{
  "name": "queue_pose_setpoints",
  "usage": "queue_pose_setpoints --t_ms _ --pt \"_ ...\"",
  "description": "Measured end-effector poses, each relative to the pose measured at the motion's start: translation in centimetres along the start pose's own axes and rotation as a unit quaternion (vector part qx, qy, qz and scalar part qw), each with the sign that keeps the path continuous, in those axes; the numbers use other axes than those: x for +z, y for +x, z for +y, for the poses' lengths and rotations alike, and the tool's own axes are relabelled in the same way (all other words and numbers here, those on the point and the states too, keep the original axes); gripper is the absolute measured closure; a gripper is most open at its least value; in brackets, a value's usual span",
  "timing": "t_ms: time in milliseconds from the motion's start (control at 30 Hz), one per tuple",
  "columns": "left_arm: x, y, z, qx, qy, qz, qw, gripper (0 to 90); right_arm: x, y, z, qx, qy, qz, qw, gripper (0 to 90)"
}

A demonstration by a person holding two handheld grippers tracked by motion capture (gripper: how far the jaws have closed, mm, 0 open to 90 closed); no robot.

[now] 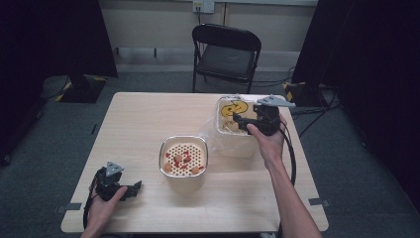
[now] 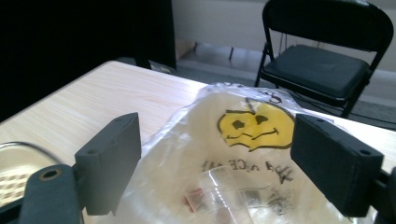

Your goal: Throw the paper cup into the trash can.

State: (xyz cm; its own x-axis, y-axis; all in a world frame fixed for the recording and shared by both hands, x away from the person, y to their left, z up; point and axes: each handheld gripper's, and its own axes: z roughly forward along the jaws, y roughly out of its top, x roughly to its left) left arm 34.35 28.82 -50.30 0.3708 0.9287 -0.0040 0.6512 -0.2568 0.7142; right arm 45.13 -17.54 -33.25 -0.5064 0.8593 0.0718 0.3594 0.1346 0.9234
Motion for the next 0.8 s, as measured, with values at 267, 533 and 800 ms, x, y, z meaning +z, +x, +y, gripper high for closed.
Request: queue_pose_setpoints --t_ms 267,533,800 --pt "0.0 0.0 0.0 -0.002 -0.001 0.000 1.0000 0.0 -4.3 1.2 -3.5 -0.015 0.005 -0.020 0.9997 15.0" --pt "0.0 0.0 0.0 -0.001 -0.001 -0.001 1.0000 0.0 -7.4 1.3 -8.8 0.001 0.031 -0.019 0.9993 15.0" --pt "0.0 -0.1 0.0 -0.004 0.000 0.002 1.0000 0.0 -7.5 0.9 -14.9 0.016 0.084 -0.027 0.9960 15.2"
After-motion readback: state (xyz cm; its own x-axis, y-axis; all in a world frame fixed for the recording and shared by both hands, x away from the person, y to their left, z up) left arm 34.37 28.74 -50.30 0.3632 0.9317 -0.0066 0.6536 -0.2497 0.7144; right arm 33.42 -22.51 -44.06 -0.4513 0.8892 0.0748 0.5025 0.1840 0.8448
